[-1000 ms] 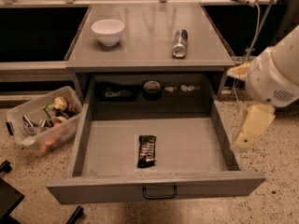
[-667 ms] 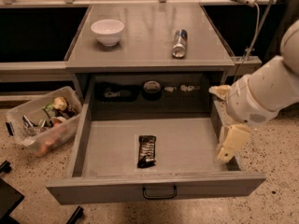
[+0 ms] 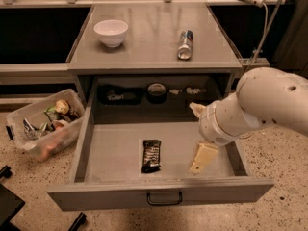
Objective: Pick rxbar chocolate from top drawer and place on counter
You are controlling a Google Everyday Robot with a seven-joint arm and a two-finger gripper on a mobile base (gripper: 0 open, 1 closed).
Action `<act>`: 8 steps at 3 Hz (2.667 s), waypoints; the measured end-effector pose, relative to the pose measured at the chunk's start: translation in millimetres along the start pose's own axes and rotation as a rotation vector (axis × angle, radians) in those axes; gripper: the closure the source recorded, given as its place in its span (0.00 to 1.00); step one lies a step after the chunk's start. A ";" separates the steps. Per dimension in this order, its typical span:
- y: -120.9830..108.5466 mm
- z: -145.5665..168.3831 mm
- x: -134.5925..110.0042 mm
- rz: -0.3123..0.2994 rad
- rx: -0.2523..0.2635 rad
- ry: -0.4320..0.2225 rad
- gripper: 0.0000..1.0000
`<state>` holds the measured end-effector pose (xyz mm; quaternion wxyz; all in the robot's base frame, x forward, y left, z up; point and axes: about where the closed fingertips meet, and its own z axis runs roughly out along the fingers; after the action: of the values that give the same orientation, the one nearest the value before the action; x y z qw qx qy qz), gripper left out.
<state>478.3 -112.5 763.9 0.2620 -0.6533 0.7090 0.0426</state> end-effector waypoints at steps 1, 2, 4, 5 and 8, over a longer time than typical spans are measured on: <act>0.0 0.0 0.0 0.000 0.000 0.000 0.00; -0.1 4.2 -3.8 -0.007 0.020 0.009 0.00; -19.2 31.8 -32.4 -0.161 0.055 -0.034 0.00; -27.7 40.6 -41.8 -0.256 0.078 -0.058 0.00; -39.2 94.0 -48.8 -0.538 -0.064 -0.086 0.00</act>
Offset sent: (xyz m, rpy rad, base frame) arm 0.0040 0.0090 -0.0050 -0.0243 -0.0433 -0.0183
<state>545.7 -36.1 715.0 0.2728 -0.8237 0.4966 0.0215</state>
